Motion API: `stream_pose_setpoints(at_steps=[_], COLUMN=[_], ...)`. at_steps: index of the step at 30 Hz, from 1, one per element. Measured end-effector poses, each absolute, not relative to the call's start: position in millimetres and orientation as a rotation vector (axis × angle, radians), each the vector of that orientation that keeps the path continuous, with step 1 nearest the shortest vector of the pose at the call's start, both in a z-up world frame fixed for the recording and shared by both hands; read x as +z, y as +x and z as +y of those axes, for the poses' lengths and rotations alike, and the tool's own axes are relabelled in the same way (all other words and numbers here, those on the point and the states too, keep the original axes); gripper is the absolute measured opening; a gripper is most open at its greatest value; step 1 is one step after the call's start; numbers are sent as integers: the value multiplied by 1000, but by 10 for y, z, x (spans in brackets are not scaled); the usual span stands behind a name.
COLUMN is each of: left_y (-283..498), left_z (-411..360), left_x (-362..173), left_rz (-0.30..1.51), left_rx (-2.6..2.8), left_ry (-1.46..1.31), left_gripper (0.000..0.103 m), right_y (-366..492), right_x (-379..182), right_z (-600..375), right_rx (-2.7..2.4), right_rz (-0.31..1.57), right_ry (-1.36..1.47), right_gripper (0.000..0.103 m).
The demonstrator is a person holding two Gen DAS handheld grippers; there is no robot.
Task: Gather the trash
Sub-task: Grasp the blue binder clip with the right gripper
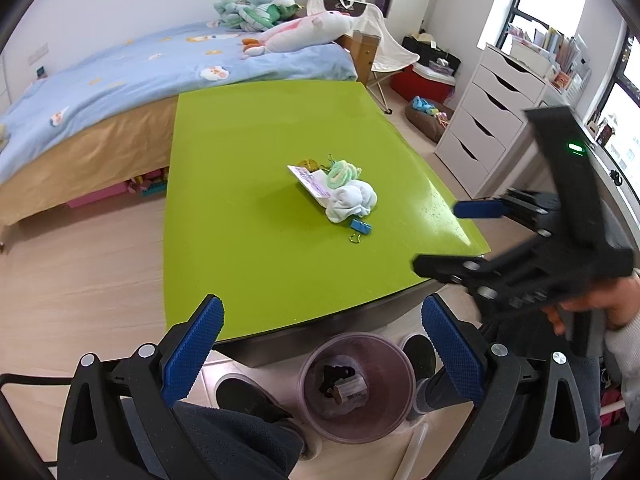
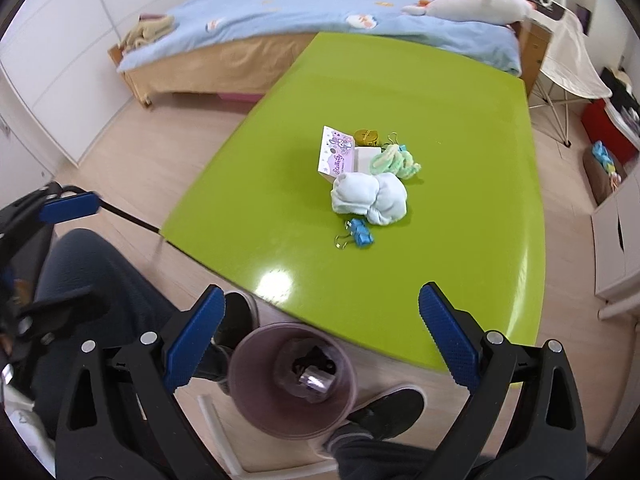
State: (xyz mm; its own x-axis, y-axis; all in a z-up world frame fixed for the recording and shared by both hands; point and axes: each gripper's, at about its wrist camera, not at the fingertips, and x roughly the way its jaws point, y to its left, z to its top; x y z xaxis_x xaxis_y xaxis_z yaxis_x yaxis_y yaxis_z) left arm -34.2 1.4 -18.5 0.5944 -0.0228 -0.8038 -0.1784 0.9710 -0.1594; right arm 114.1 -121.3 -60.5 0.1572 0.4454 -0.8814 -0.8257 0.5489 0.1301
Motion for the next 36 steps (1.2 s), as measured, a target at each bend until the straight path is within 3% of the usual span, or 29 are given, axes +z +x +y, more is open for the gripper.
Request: stream_pose_setpoints(at_steps=[7,14,23,28,36], left_y=[-374,-435,-452,-416,-191], left_z=[79,173,216,226,201], left_x=[-215,-222,-246,-252,-244], left_rz=[937,931,937,939,937], left_rx=[106,129,130,124,95], left_ry=[-255,-280,-289,-288,-263], left_gripper=[95,95,95,95,95], right_y=[1389,1507,1550,1607,1622], right_x=[-908,-1146,-1252,-1194,-1050], right_z=[-869,-632,-521,-600,-855], right_rx=[946,934,900,887,873], right_rz=[1101,1134,1111,1092,1105], right_ry=[-550,-648,-702,-667,-539], right_gripper=[94,54,13,1,1])
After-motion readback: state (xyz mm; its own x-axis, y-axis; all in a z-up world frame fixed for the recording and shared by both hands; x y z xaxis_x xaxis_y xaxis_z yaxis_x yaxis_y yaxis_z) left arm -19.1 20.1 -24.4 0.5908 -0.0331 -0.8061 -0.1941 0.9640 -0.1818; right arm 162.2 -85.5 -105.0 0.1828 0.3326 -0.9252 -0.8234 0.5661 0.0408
